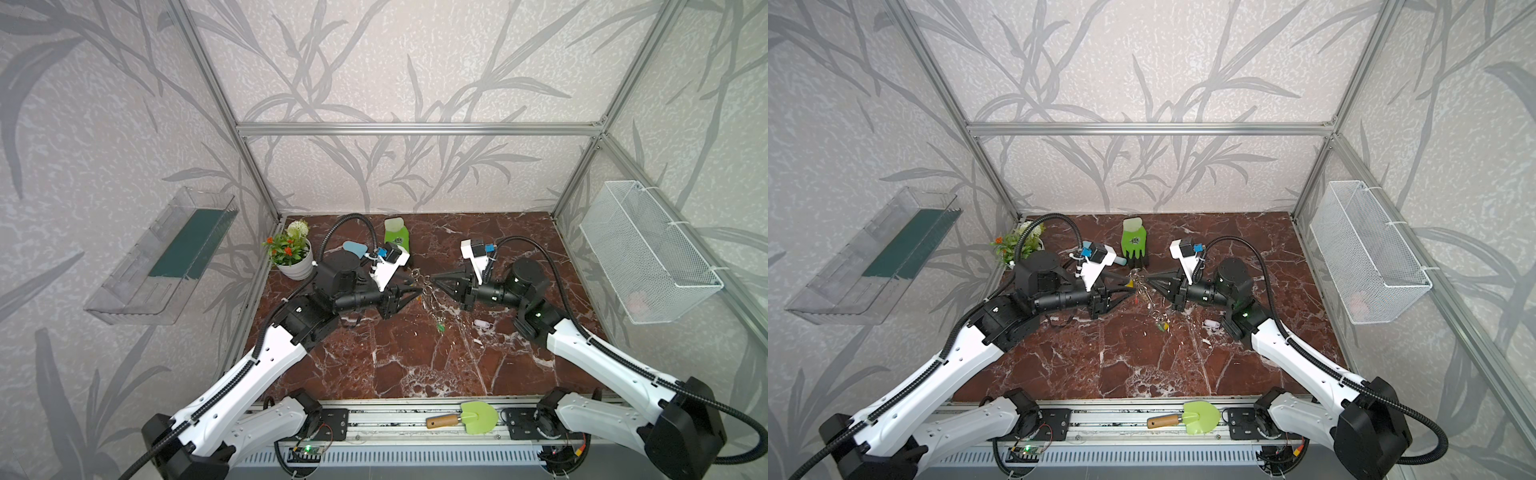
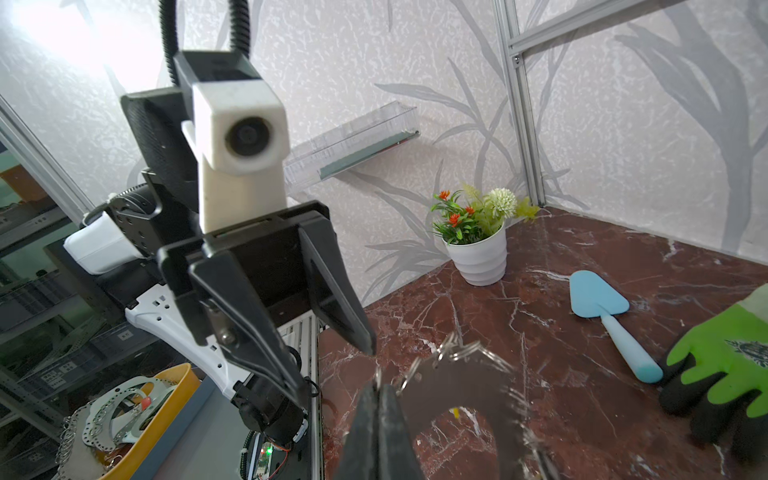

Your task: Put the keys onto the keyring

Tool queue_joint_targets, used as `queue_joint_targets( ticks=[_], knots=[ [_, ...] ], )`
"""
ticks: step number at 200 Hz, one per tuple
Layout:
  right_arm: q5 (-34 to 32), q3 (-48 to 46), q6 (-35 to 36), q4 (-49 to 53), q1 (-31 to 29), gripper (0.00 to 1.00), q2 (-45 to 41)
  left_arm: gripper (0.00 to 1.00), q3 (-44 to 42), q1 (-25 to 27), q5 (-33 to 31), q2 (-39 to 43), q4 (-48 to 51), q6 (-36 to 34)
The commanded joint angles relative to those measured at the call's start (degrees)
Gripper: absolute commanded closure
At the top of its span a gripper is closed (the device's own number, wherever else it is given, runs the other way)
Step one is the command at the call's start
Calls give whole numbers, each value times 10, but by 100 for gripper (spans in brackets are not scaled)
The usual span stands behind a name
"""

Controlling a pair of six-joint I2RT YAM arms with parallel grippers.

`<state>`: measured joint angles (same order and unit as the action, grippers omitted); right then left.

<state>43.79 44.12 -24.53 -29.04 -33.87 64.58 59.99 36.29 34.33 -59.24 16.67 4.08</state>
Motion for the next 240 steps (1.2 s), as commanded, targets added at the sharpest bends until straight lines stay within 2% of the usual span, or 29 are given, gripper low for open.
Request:
queue_joint_targets(
  ticks=[1,78,120,194,211,240],
  knots=[
    [20,-3,-22,-68,-1,100,-15,63,27,-2,48,-11,-4,-7],
    [43,-16,-59,-122,-2,100,-7,66,9,-2,64,-5,-47,6],
    [43,-16,-66,-130,-2,100,-4,79,13,-3,84,-13,-45,8],
    [45,-16,-68,-139,-1,100,3,92,3,-2,111,-18,-81,36],
    [45,-16,-71,-149,-2,100,5,100,-2,-2,114,-18,-98,50],
    [45,-17,-71,-148,-2,100,2,100,-16,-2,93,-15,-130,92]
  ],
)
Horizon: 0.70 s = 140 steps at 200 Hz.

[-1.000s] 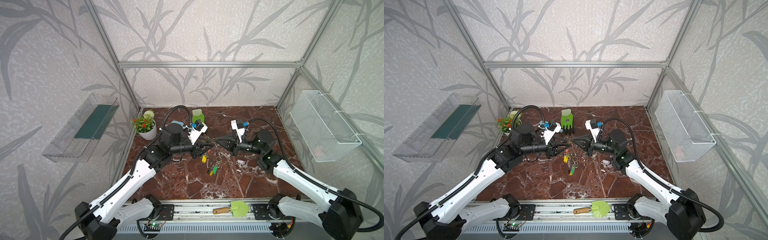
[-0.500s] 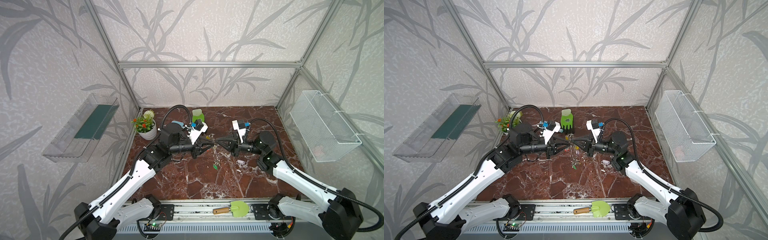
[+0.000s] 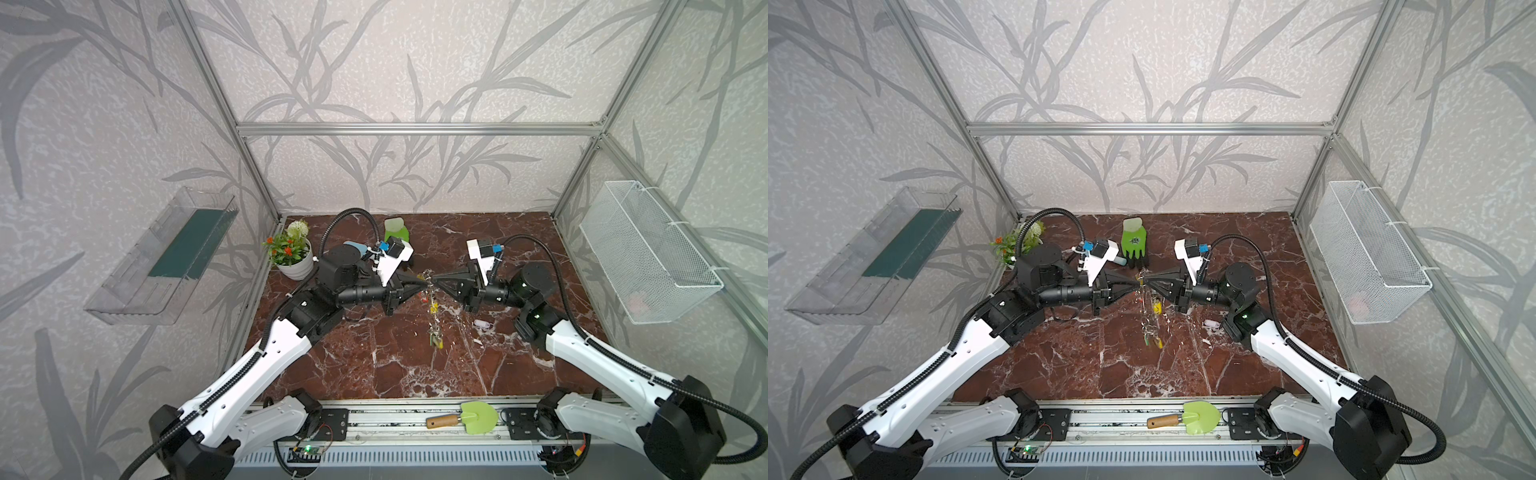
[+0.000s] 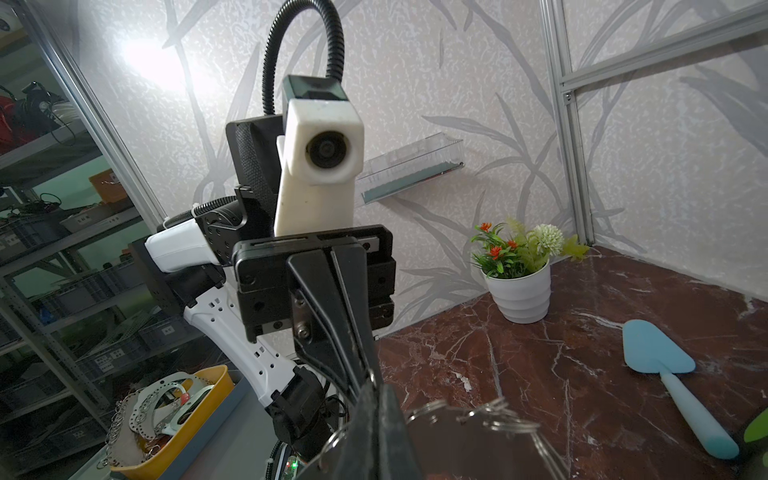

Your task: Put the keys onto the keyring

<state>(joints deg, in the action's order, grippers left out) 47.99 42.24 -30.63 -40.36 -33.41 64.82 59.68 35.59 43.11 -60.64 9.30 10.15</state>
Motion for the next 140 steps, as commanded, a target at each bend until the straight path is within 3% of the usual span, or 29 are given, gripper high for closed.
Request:
queue_joint_targets(
  ticks=[1,30,46,64,99,140],
  knots=[
    [3,1,-10,-33,-6,100,-1,100,-14,5,4,0,-58,33],
    [2,5,4,11,-6,100,-15,100,-30,6,-25,16,-61,51],
    [5,12,14,41,-6,80,-21,100,-37,6,-42,30,-48,37],
    [-8,18,35,87,-5,71,-37,100,-34,6,-54,41,-29,23],
    [-33,25,54,155,1,57,-68,100,-7,6,-46,45,31,-15],
    [-50,56,114,273,1,48,-66,100,26,5,-23,43,104,-69]
  ],
)
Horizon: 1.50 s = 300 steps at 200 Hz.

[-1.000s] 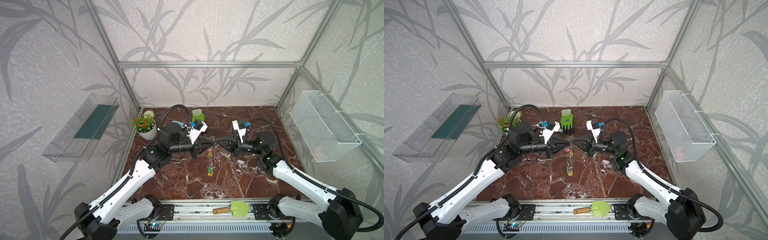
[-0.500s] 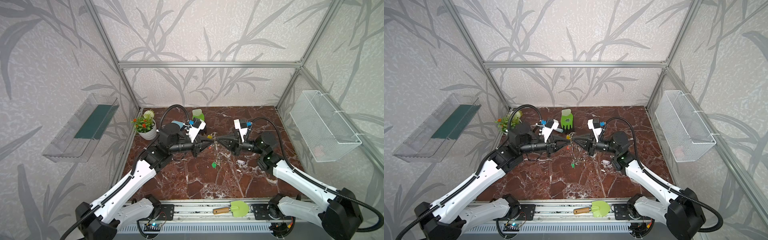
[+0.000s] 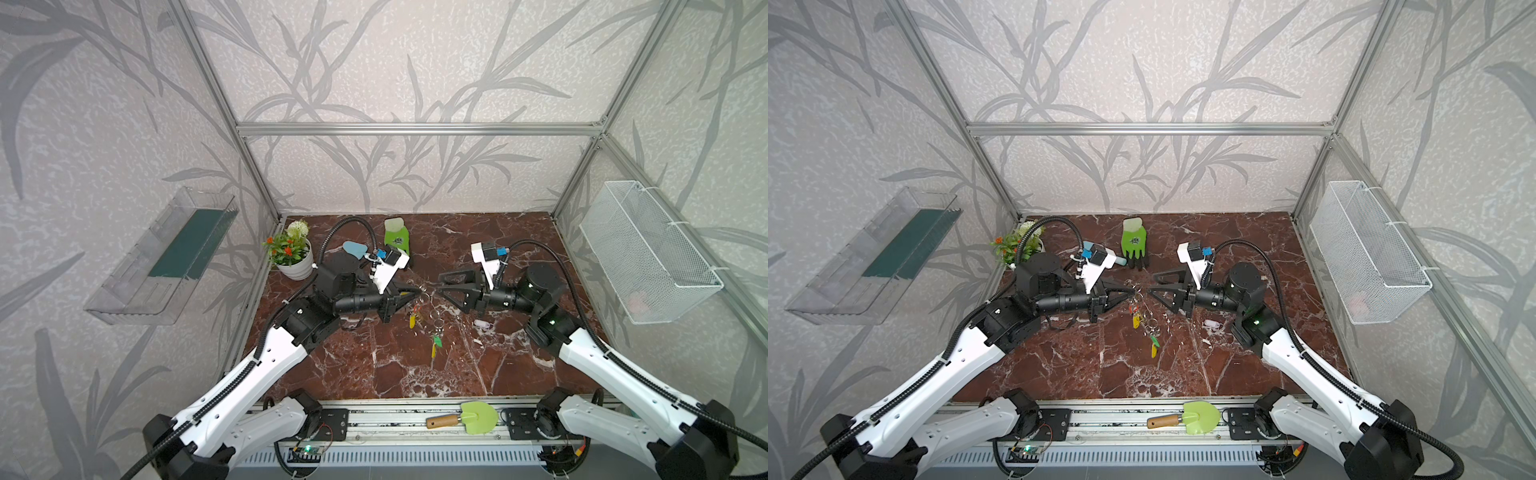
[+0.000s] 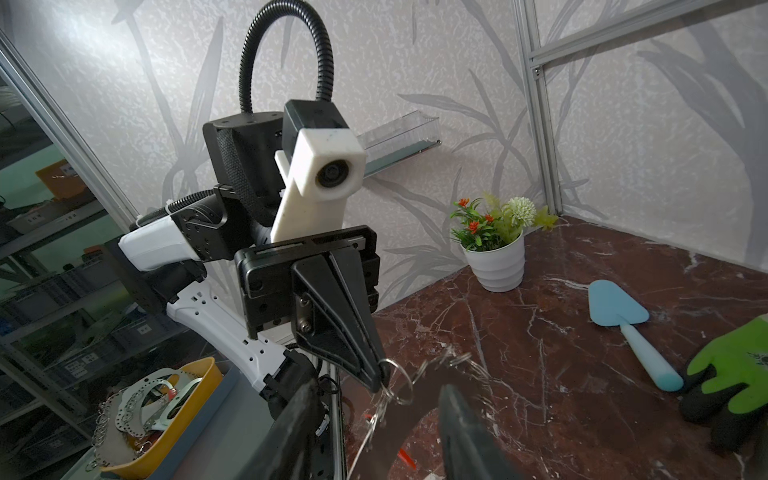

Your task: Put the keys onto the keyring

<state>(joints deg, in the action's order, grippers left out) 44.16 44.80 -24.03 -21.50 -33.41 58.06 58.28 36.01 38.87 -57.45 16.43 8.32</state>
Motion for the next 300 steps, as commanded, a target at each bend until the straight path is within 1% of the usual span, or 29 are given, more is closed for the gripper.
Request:
queue_joint_targets(
  ticks=[1,19,35,72,106,141,151,167,203,241,278,300],
  knots=[
    [-11,32,50,85,1,48,2,100,42,1,21,11,34,-52],
    [-3,45,65,104,0,47,20,100,51,1,28,8,51,-66],
    [3,53,70,101,-4,48,37,100,60,1,43,4,60,-75],
    [55,64,61,64,-11,48,74,100,70,0,55,-3,77,-93],
    [87,50,42,16,-17,50,76,100,76,1,54,-11,82,-95],
    [105,30,21,-20,-19,57,68,100,75,0,51,-11,78,-91],
    [102,25,18,-21,-20,60,65,100,75,1,48,-9,78,-91],
    [92,19,21,-15,-19,60,56,100,75,1,50,-9,78,-88],
    [111,18,5,-31,-18,59,50,100,75,1,52,-8,77,-87],
    [122,13,-6,-46,-19,53,49,100,75,0,52,-11,78,-89],
    [132,9,-8,-43,-21,53,50,100,76,0,48,-13,82,-94],
    [135,5,-9,-39,-20,49,38,100,76,0,50,-16,83,-95]
  ],
)
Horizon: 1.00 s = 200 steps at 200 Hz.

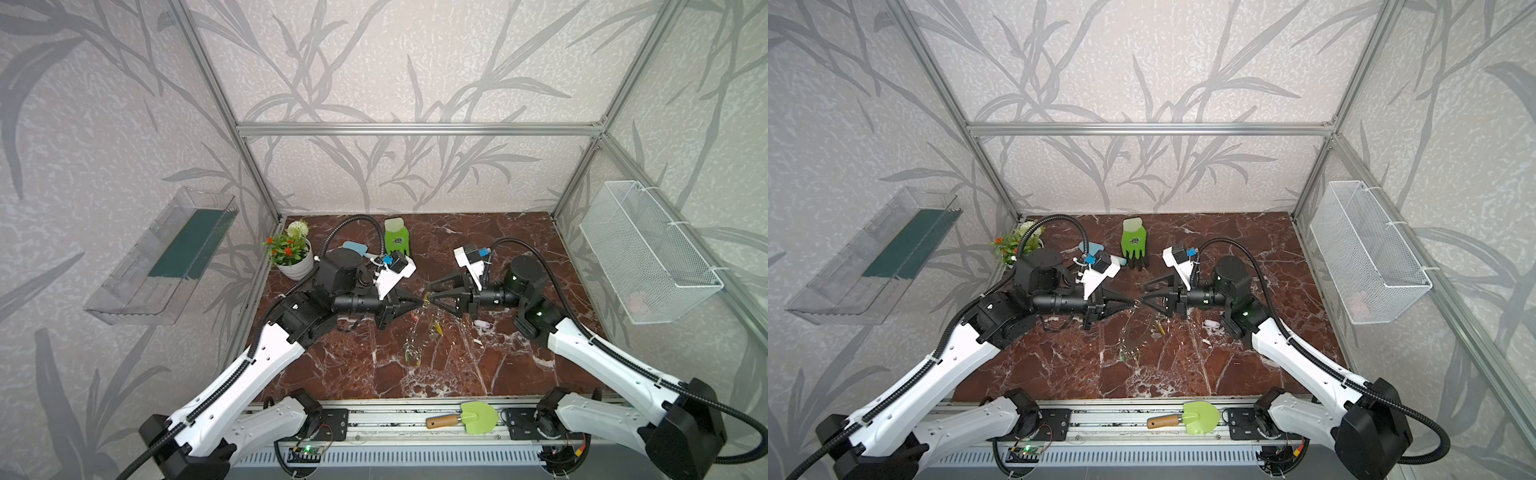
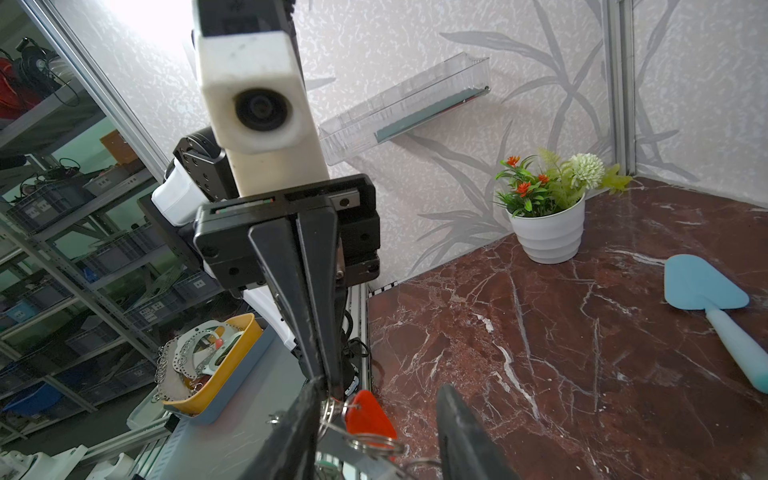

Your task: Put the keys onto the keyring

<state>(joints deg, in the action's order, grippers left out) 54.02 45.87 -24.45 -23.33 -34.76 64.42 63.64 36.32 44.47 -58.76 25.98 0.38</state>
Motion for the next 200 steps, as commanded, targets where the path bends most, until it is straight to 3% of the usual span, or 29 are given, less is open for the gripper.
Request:
queue_joint_targets(
  ticks=[1,72,90,110,173,200],
  knots=[
    [37,-6,-5,-21,-7,49,-26,100,23,-2,-6,-3,-13,-16],
    [38,11,-10,-11,-7,40,-39,100,22,-3,-4,-1,-12,-16],
    [26,19,17,26,-11,41,-32,100,20,-3,-3,3,-14,-15],
    [1,27,53,72,-21,42,-27,100,18,-3,-3,4,-15,-14],
    [-9,38,57,77,-24,51,-7,100,16,-2,-1,6,-16,-17],
    [-6,37,57,77,-28,64,-4,100,14,-3,-1,5,-20,-14]
  ],
)
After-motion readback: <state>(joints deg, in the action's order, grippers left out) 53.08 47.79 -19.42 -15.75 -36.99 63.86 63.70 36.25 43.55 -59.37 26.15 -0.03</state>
